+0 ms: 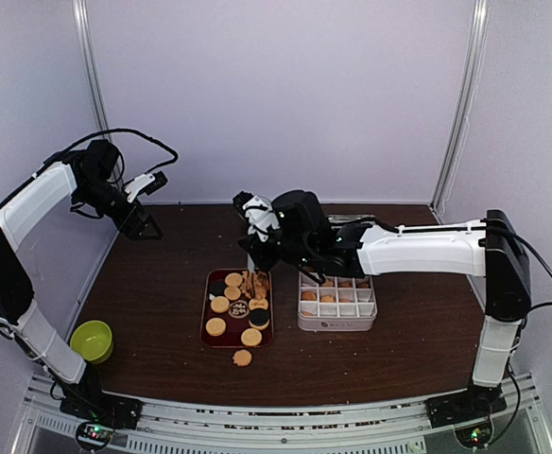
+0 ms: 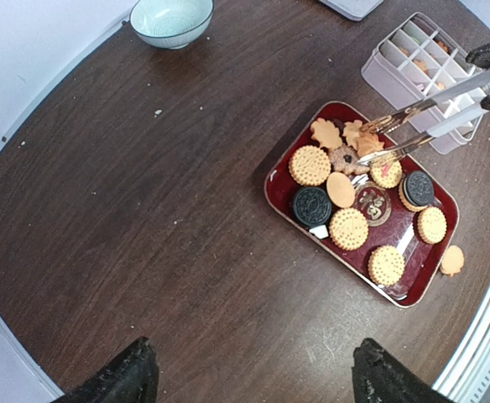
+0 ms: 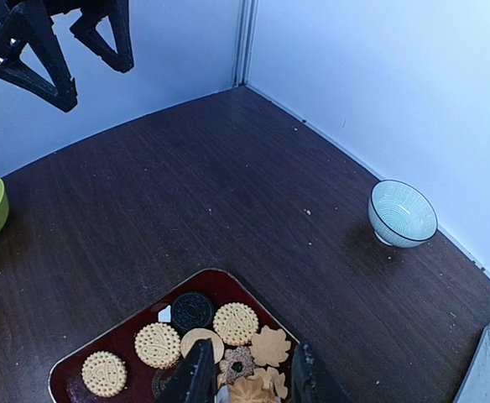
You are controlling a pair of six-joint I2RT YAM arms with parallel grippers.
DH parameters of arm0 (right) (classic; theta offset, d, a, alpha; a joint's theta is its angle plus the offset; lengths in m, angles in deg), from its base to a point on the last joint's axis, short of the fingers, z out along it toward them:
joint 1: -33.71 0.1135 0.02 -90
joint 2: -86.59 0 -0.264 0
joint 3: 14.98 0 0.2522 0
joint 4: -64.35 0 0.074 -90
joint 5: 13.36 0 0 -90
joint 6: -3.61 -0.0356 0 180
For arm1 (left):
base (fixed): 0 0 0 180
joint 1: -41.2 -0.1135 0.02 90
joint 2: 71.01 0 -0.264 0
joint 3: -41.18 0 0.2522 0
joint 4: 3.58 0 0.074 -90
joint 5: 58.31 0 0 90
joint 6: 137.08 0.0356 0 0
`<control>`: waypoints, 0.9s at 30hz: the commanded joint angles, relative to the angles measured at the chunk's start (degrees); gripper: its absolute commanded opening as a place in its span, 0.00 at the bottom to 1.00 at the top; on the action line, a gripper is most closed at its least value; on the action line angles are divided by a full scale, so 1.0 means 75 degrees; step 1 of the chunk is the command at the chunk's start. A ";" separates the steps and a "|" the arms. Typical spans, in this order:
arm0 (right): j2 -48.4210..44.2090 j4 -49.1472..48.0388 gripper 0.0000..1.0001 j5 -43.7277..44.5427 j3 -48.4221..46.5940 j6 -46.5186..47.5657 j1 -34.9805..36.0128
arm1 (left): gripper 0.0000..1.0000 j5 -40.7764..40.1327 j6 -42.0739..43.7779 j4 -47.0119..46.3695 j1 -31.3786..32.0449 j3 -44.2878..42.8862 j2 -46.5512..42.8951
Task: Pack the cookies
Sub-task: Pick up the fake cookies from the plate, then place the fake cookies in the empty pocket of the box.
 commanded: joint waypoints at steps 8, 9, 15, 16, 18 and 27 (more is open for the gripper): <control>-0.1675 -0.0084 0.17 0.0044 0.0414 -0.0204 -0.0021 | 0.82 0.0166 0.0066 0.0037 -0.0090 -0.0114 -0.0162; -0.1881 -0.0077 0.17 0.0072 0.0591 -0.0237 -0.0021 | 0.82 0.0169 0.0056 0.0034 -0.0084 -0.0114 -0.0160; -0.3476 0.0249 0.17 0.0515 0.2169 -0.0451 -0.0026 | 0.82 0.0200 0.0064 0.0040 -0.0083 -0.0094 -0.0142; -0.3764 0.0356 0.17 0.0571 0.2401 -0.0499 -0.0029 | 0.82 0.0191 0.0065 0.0040 -0.0083 -0.0091 -0.0140; -0.4291 0.0630 0.17 0.0701 0.2861 -0.0595 -0.0028 | 0.82 0.0188 0.0069 0.0034 -0.0084 -0.0078 -0.0133; -0.5617 0.1240 0.18 0.1013 0.3990 -0.1127 -0.0025 | 0.82 0.0233 0.0089 0.0037 -0.0085 -0.0111 -0.0067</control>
